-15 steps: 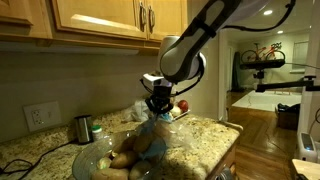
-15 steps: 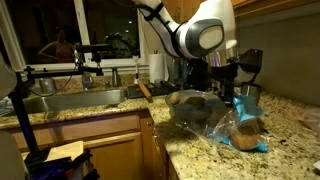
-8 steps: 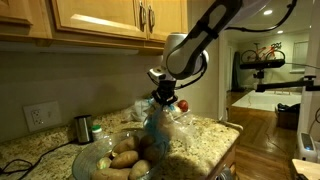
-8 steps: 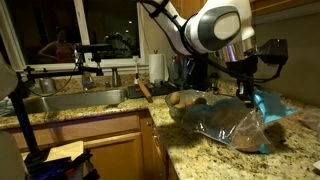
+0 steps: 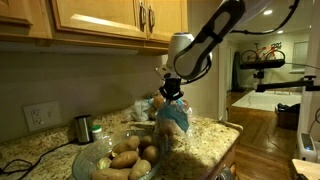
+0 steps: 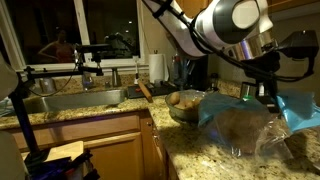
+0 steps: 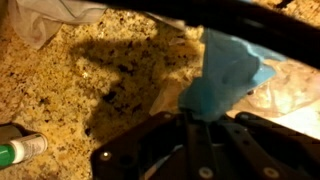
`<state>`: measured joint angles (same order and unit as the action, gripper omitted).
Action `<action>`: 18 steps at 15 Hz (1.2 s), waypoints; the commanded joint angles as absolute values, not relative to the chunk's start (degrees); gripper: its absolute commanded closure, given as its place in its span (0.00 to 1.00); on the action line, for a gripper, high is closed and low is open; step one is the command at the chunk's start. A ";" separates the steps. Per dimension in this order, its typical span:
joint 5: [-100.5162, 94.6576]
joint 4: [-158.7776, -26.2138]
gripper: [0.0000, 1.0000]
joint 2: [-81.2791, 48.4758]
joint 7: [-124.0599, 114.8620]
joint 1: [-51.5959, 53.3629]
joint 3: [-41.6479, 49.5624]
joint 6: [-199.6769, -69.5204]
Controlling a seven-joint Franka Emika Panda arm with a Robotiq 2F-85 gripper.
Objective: Remove some potatoes from the plastic and put them into the bowl
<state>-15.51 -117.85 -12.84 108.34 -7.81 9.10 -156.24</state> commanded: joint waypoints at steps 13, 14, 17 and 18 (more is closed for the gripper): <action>-11.51 -119.29 0.04 -8.27 104.06 -7.45 3.17 -146.66; -10.73 -119.34 0.01 -7.79 104.11 -7.29 2.72 -145.43; -8.95 -119.31 0.00 -6.43 103.45 -6.93 1.90 -142.49; -8.58 -119.20 0.00 -5.98 103.16 -6.82 1.79 -141.45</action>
